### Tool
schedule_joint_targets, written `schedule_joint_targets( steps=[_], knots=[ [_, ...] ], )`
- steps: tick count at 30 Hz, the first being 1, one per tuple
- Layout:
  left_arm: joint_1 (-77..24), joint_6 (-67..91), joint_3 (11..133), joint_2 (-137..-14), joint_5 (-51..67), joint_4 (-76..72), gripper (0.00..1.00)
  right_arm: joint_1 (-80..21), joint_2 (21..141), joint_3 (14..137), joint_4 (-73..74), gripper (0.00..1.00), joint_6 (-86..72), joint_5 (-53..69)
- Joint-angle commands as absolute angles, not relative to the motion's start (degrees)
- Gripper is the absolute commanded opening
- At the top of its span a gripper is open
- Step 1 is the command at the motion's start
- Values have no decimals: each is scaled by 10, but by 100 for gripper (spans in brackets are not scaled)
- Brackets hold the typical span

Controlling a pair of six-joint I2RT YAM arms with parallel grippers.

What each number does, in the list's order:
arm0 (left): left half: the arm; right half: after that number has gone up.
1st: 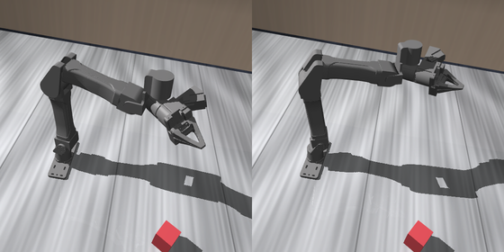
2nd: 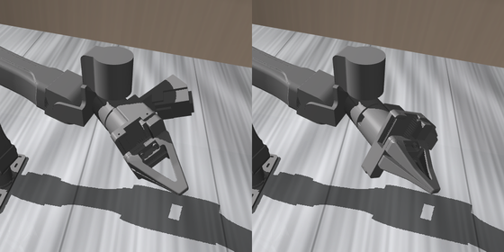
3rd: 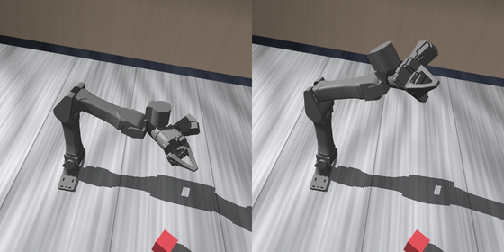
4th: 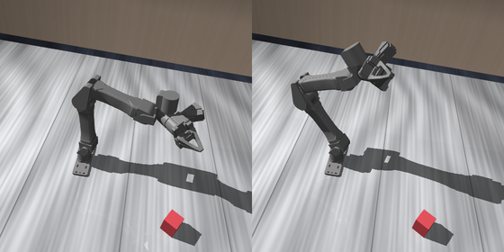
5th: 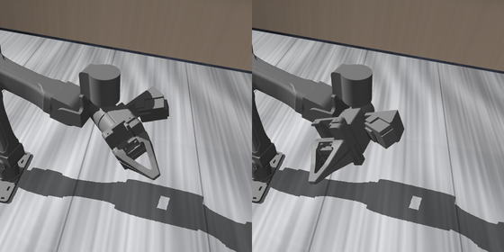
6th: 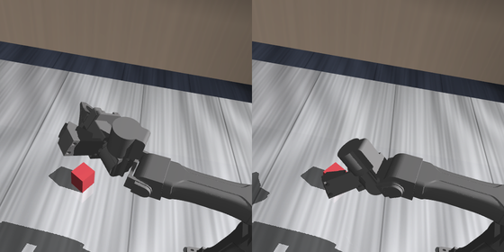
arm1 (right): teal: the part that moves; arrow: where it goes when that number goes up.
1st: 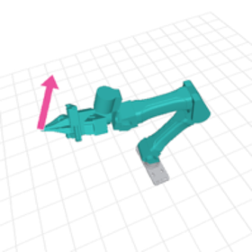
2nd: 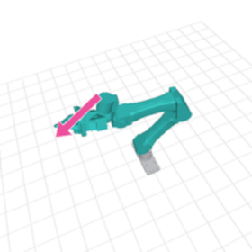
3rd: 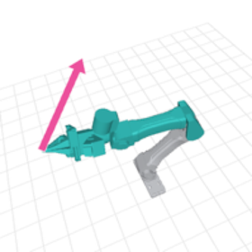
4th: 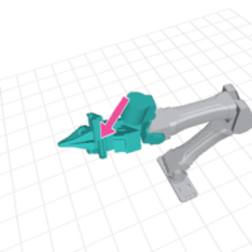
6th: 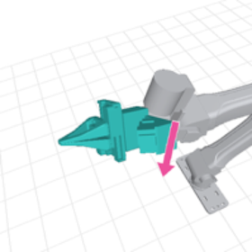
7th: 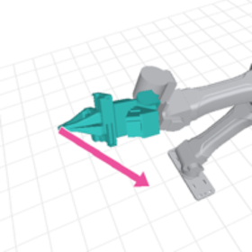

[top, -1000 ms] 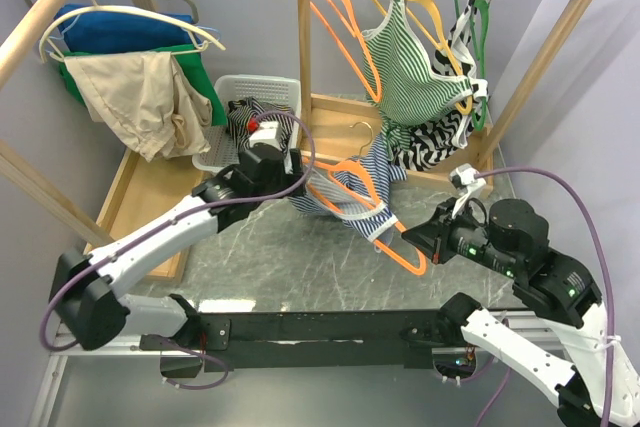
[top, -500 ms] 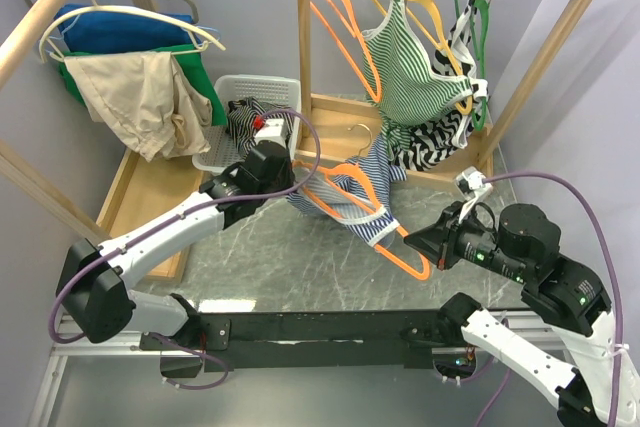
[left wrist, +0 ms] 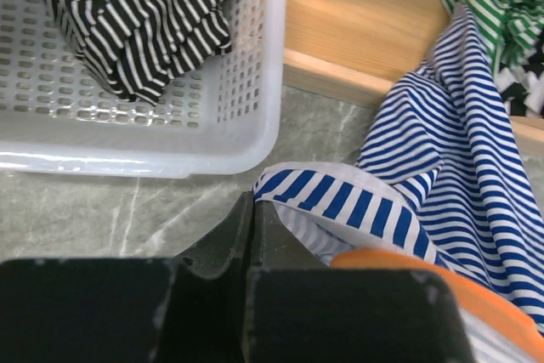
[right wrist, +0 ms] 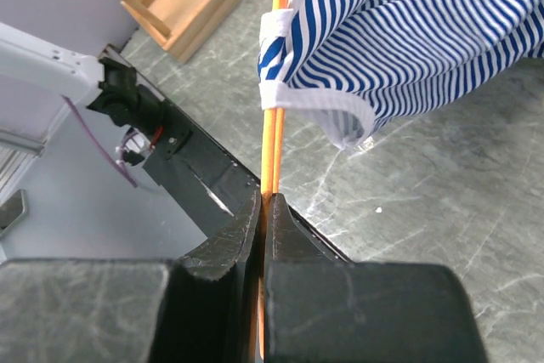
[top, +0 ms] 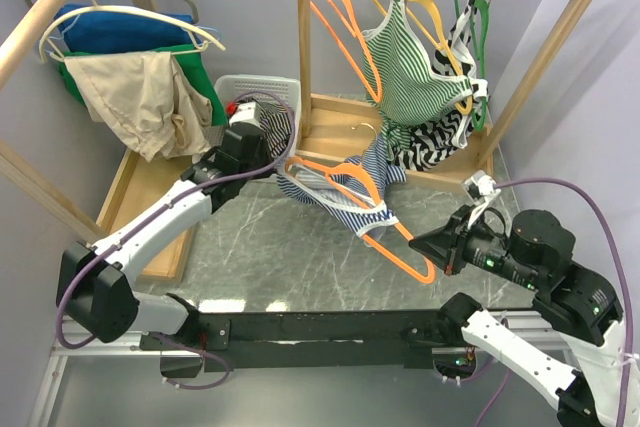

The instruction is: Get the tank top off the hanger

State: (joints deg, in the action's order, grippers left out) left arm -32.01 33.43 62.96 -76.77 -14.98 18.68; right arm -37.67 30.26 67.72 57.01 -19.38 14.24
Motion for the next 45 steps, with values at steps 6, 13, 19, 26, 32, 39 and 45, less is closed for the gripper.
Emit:
schedule_joint_targets(
  steps=[6, 13, 19, 26, 32, 39, 45],
  knots=[
    [-305, 330, 632, -789, -33, 173, 1, -377, 263, 701, 506, 0, -190, 182],
    [-365, 334, 591, -765, -29, 169, 1, -378, 280, 673, 469, 0, -192, 169],
    [-463, 344, 586, -723, -53, 200, 1, -377, 307, 643, 447, 0, -189, 167],
    [-563, 420, 540, -605, -145, 256, 56, -377, 335, 603, 418, 0, -190, 178],
    [-572, 426, 551, -511, -228, 280, 84, -377, 356, 588, 407, 0, -191, 192],
    [-571, 321, 677, -598, -205, 211, 89, -378, 360, 585, 403, 0, -194, 218],
    [-572, 283, 724, -671, -194, 148, 89, -379, 361, 587, 409, 0, -192, 223]
  ],
)
